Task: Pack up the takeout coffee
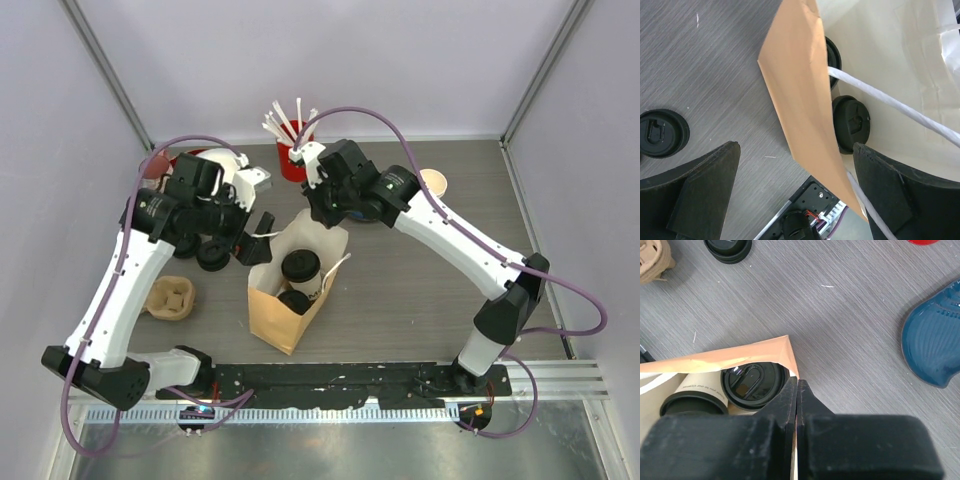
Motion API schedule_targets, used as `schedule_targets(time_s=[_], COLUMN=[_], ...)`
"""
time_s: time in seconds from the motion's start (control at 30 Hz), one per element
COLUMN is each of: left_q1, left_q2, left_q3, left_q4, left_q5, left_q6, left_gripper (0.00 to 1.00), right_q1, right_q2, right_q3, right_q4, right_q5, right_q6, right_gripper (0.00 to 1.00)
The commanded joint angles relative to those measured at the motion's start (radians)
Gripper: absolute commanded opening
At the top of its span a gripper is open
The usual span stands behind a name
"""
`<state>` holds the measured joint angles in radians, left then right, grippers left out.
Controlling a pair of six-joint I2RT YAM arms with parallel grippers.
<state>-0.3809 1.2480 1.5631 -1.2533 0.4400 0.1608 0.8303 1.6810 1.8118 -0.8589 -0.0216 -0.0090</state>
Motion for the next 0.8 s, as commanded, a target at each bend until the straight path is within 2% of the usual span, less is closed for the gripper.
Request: schedule_targets(time_s=[0.0, 0.07, 0.2, 0.4, 0.5, 0.77], left_q1=[-0.050, -0.050, -0.049, -0.065, -0.104, -0.115], left_q2=[-0.032, -0.025, -0.041, -0.047, -0.045, -0.051], left_q3=[-0.015, -0.041, -0.092, -0.117, -0.109, 0.029], left_q4=[0.005, 0.006, 0.014, 0.017, 0.000, -0.096], left_q5=[-0.059, -0.183, -0.318, -0.406, -0.411, -0.210], left_q6=[0.008, 0.025, 0.106, 0.175, 0.206, 0.252], left_gripper=[1.00, 1.00, 1.00, 1.00, 1.00, 1.00], right_q1=[0.001, 0.001, 0.001, 0.001, 0.001, 0.001], right_q2=[0.006, 0.000, -0.007, -0.015, -0.014, -0.003], right_q3=[0.060, 0.060, 0.043, 0.035, 0.041, 0.043], right_q4=[0.017, 0.024, 0.009, 0.021, 0.031, 0.020], right_q5=[-0.014, -0.006, 0.017, 0.017, 0.011, 0.017], right_q6=[0.047, 0.052, 0.046, 0.064, 0.067, 0.060], right_gripper=[0.01, 0.01, 0.01, 0.01, 0.01, 0.01])
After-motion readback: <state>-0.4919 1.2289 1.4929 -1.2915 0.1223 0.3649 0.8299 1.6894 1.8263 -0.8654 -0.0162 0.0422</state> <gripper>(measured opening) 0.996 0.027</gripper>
